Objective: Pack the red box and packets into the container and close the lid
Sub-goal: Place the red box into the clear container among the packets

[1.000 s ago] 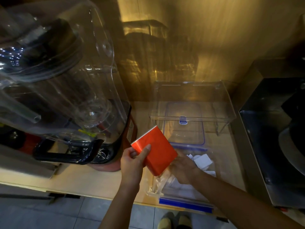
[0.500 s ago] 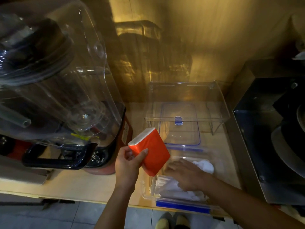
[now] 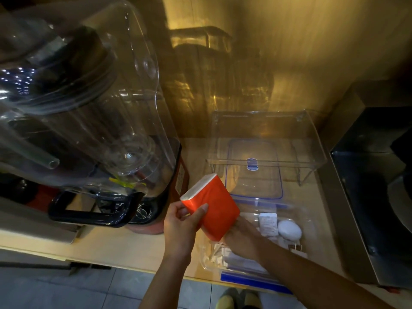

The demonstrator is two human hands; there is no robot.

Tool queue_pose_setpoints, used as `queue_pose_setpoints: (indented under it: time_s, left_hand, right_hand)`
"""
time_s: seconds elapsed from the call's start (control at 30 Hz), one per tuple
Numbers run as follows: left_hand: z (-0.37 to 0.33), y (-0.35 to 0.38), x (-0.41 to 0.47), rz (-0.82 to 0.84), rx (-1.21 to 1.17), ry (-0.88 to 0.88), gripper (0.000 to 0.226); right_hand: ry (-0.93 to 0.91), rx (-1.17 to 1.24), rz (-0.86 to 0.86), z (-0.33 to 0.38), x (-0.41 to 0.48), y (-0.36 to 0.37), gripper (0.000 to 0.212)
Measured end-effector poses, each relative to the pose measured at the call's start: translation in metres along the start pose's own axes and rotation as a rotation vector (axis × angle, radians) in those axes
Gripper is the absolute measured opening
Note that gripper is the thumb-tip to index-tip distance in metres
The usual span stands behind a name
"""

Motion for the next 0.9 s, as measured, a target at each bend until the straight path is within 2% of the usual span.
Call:
queue_pose_setpoints:
  time_s: [0.07,0.13,0.23,0.37,0.53,0.67,0.77,0.83,0.9]
  left_hand:
    - [-0.001,-0.001,0.000,-0.002,-0.008,-0.001,0.031]
    - [-0.003,0.000,0.001,0.007,-0.020,-0.007,0.030]
    - [-0.003,0.003,0.002,0.012,-0.035,-0.029,0.029]
    - [-0.005,0.010,0.005,0.033,0.037,-0.016,0.030]
    - [-0.012,0.020,0.010,0.192,0.402,0.173,0.048]
    - [-0.010,0.039,0.012,0.350,0.760,0.461,0.061]
    - [-0.004,0.055,0.019,0.547,0.941,0.466,0.060]
    - [0.002,0.065,0.026,0.669,1.070,0.440,0.051]
    - [0.005,0.074,0.033,0.740,1.169,0.495,0.042]
  right_hand:
    - [-0.128,-0.102,-0.088,-0.005,-0.004,-0.002,0.019]
    - [-0.210,-0.094,-0.044,-0.014,-0.013,-0.003,0.019]
    - [-0.160,0.115,0.066,-0.027,-0.028,-0.002,0.023]
    - [-0.147,0.014,0.157,-0.037,-0.045,0.008,0.029]
    - [-0.129,-0.044,0.096,-0.047,-0.058,0.021,0.028]
    - [-0.137,0.008,0.043,-0.045,-0.061,0.021,0.040]
    - [-0.128,0.041,0.037,-0.048,-0.063,0.020,0.042]
    - [-0.096,0.019,0.055,-0.051,-0.064,0.022,0.048]
    - [-0.066,-0.050,0.063,-0.055,-0.065,0.026,0.054]
Point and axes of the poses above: each hand's wrist, its own x-axis towards the middle knuckle, its own y-axis out of the palm, z = x × y, the point moved 2 cm from there along x, towards the middle knuckle, and after that the axes turned 1 degree about y, right-handed, at the moved point
